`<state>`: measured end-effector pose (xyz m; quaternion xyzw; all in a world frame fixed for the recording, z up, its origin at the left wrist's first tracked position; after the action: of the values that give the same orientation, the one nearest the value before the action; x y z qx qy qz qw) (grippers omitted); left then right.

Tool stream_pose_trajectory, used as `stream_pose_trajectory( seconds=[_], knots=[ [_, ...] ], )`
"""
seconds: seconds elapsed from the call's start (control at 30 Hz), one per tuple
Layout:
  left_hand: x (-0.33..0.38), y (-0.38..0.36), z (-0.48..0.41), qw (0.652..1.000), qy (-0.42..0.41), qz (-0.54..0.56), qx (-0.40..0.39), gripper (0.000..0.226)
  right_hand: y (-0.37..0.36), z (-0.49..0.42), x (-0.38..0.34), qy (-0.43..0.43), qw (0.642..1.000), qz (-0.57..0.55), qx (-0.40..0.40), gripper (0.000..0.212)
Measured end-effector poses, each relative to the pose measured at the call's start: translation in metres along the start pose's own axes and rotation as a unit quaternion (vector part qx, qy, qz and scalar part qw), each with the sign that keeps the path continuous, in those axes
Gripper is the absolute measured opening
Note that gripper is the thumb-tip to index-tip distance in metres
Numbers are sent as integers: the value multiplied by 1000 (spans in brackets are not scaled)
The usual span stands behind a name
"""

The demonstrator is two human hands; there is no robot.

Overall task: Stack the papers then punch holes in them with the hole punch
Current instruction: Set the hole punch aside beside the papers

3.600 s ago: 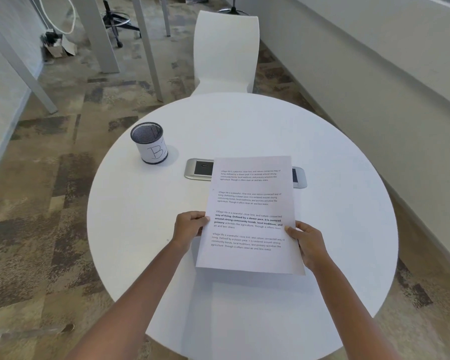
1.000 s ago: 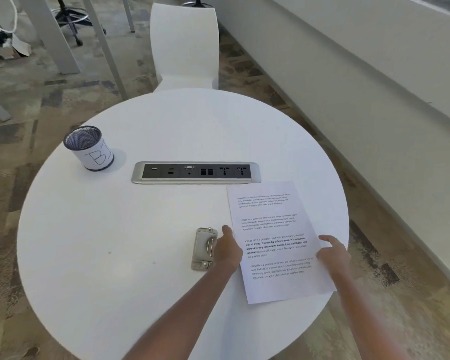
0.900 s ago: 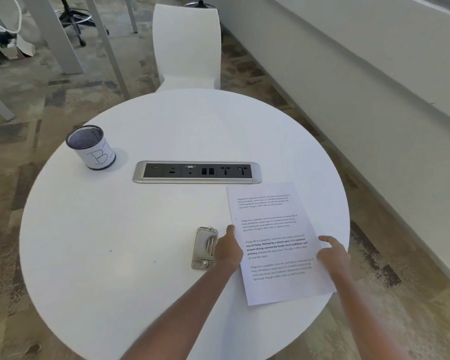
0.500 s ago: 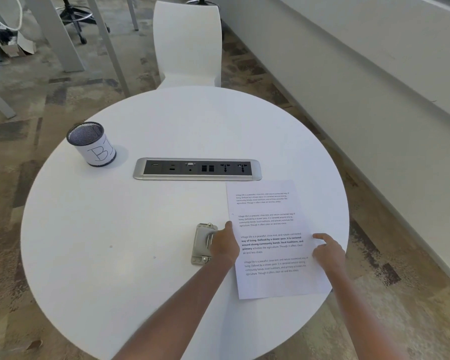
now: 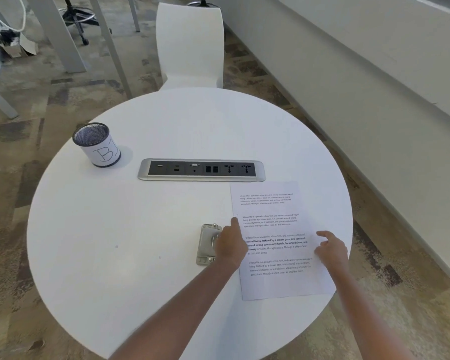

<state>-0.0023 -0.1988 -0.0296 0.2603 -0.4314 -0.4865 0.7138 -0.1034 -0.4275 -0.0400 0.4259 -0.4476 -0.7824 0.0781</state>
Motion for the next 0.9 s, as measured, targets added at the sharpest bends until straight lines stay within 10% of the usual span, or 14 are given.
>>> stream_pose_trajectory(
  seconds=[0.3,0.67,0.9],
  knots=[
    [-63,58,-18,991,68,77,85,27,-39,9,-74,100,990,-97,-28,34],
    [-103,36,-19,932,184,270,-156,32,-119,42,-136,167,964,-106,-180,26],
    [-97,34,-21,939,151,263,-162,30,-128,48,-157,238,946,-61,-213,30]
  ],
)
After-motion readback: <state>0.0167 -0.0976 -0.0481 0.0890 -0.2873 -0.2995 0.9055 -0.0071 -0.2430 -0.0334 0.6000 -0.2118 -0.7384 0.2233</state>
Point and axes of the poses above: each hand's wrist, its own z-axis away from the middle knuckle, its own y-axis out of the back of the hand, x = y × z, the point moved 6 cm from there along -z, towards the middle knuckle, and after that the axes turned 15 degrees about y, right-handed, at the moved point
